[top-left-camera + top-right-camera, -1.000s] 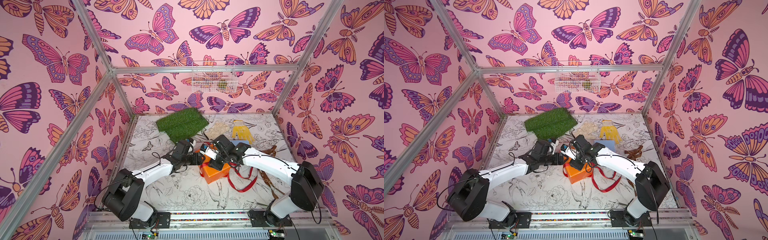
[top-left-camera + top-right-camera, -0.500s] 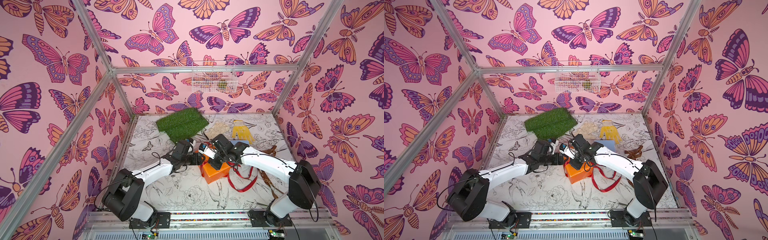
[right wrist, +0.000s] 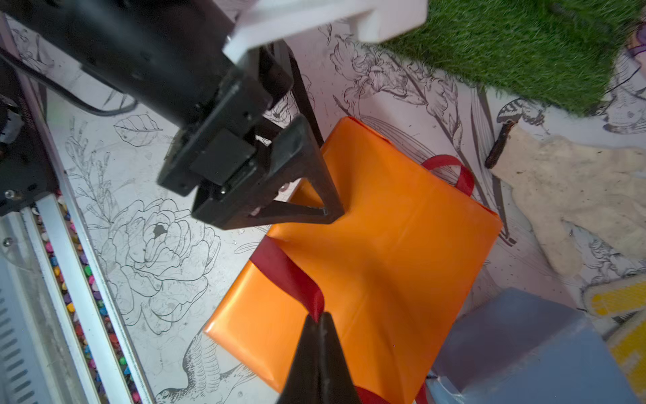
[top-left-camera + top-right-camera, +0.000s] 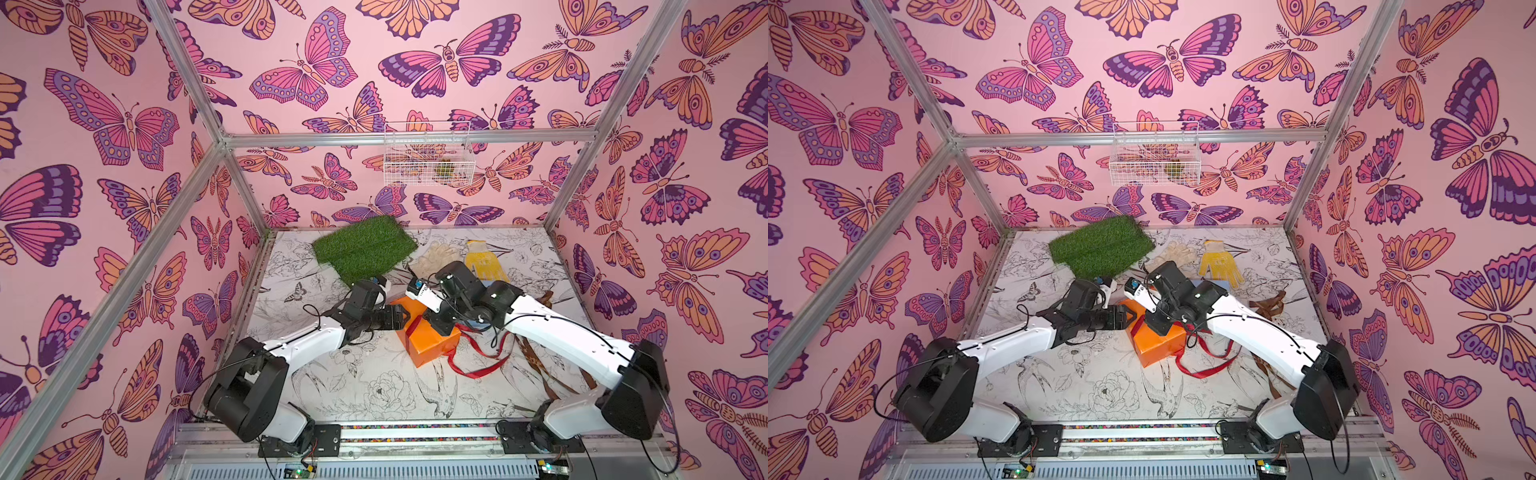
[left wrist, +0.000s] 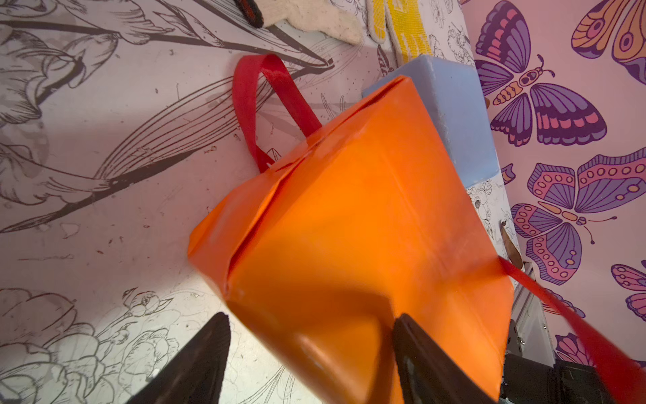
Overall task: Untie the ribbon bows on the gift boxes
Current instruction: Pull the ribbon from the gift box.
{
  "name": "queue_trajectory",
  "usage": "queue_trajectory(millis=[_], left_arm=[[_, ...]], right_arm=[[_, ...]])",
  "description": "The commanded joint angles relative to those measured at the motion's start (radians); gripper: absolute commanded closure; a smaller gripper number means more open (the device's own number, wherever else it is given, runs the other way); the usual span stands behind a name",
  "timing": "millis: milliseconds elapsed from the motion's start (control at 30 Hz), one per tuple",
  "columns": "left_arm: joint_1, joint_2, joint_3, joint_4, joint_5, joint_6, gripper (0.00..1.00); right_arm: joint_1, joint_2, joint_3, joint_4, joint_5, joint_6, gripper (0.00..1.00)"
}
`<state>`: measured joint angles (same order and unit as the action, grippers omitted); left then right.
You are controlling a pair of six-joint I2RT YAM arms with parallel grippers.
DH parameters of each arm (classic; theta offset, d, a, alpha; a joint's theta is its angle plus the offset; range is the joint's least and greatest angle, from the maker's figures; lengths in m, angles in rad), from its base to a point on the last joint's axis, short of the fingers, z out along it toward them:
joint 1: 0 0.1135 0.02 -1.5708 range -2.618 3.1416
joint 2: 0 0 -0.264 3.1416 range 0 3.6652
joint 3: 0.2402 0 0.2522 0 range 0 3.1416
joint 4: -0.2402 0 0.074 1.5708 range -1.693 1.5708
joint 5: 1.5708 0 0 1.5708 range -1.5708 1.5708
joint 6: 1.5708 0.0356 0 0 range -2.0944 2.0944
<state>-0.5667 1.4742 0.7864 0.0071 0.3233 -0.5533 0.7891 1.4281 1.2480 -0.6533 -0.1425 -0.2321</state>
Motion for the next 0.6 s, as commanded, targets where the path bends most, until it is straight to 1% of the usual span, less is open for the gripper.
queue_trajectory(millis=[0, 233, 567], left_arm=[[0.01, 0.026, -0.019, -0.068, -0.009, 0.03, 0.25], [0.01, 0.026, -0.017, -0.069, -0.007, 0.032, 0.25], [0.01, 0.027, -0.014, -0.067, -0.003, 0.03, 0.25]], right_arm=[[0.004, -0.071, 0.051, -0.004, 0.006, 0.016, 1.0], [0.004, -0.147, 0.164, -0.01, -0.001, 0.02, 1.0], [0.004, -0.22, 0.33, 0.066, -0.053, 0.041, 1.0]])
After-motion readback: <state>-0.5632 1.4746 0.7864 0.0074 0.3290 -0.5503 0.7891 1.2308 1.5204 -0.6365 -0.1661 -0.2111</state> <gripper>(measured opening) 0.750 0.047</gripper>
